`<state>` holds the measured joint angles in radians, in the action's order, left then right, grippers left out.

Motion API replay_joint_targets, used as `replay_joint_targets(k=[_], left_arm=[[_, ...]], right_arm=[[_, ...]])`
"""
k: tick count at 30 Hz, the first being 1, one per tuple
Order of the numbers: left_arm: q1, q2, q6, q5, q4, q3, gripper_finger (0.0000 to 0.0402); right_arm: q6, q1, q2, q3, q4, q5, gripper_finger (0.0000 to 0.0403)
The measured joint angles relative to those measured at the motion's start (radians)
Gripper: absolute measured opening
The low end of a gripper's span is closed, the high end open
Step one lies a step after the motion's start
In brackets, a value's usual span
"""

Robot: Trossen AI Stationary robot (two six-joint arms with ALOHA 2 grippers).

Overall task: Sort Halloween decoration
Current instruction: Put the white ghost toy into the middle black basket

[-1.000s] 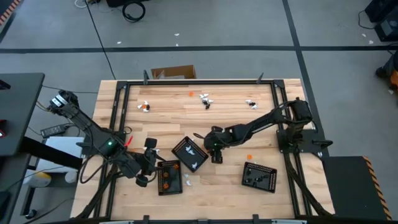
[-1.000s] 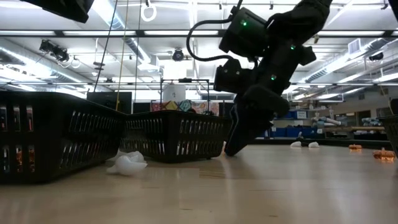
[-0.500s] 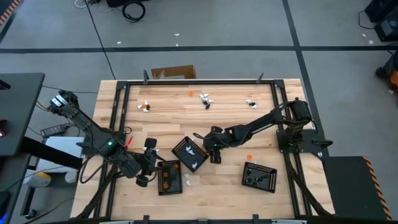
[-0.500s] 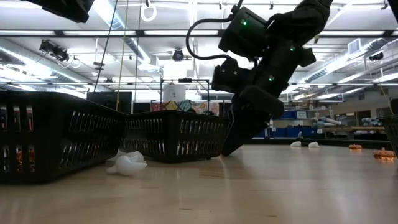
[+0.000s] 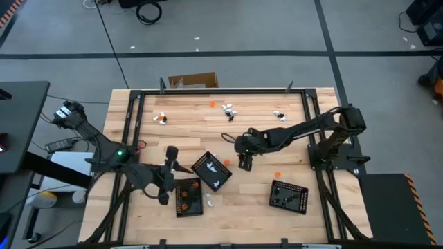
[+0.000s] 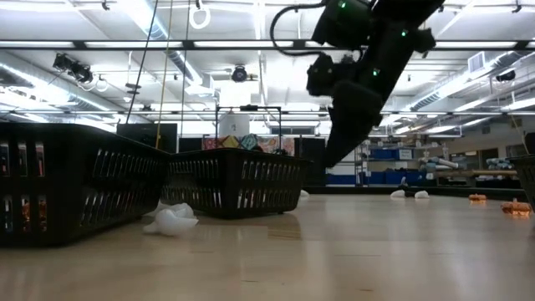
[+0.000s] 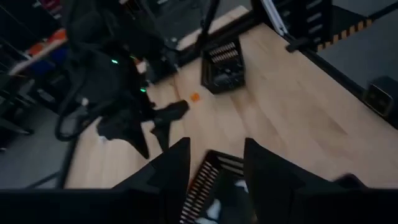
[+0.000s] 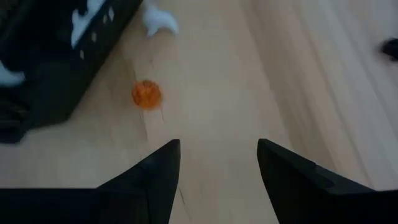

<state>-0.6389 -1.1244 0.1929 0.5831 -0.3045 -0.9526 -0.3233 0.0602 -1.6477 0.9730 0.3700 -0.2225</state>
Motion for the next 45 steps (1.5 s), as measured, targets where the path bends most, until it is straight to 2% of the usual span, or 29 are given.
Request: replay_joint_targets(k=[4,7,15,19,27,34,39,43,45], left_arm=[[0.017,0.003,0.05,0.002,0.0,-0.039,0.0155],[0.024,0.003,0.059,-0.003,-0.013,-0.015,0.0155],[0.06,0.002,0.063,-0.12,0.164,0.185,0.0155],[0.099,0.018,0.047,-0.154,0.205,0.256,0.0155],[0.119,0.18,-0.005,-0.176,0.209,0.37,0.0155],[0.121,0.278,-0.01,-0.146,0.206,0.421,0.0155],[0.126,0.289,0.016,-0.069,0.201,0.463,0.0155],[0.179,0.289,0.082,0.002,0.211,0.469,0.0155],[0.222,0.289,0.126,0.004,0.241,0.469,0.0155]], right_arm=[[-0.068,0.012,0.04,0.0,0.001,-0.078,0.0219],[-0.082,0.015,0.058,0.001,0.012,-0.131,0.0219],[0.018,-0.129,0.1,0.001,0.08,-0.018,0.0219],[0.071,-0.196,0.109,0.001,0.075,-0.016,0.0219],[0.093,-0.277,0.111,0.001,0.049,-0.026,0.0219],[0.12,-0.334,0.111,0.001,-0.096,-0.015,0.0219],[0.09,-0.395,0.097,0.006,-0.116,0.012,0.022],[0.135,-0.421,0.014,0.057,-0.096,0.061,0.022],[0.176,-0.432,-0.054,0.109,-0.081,0.08,0.022]])
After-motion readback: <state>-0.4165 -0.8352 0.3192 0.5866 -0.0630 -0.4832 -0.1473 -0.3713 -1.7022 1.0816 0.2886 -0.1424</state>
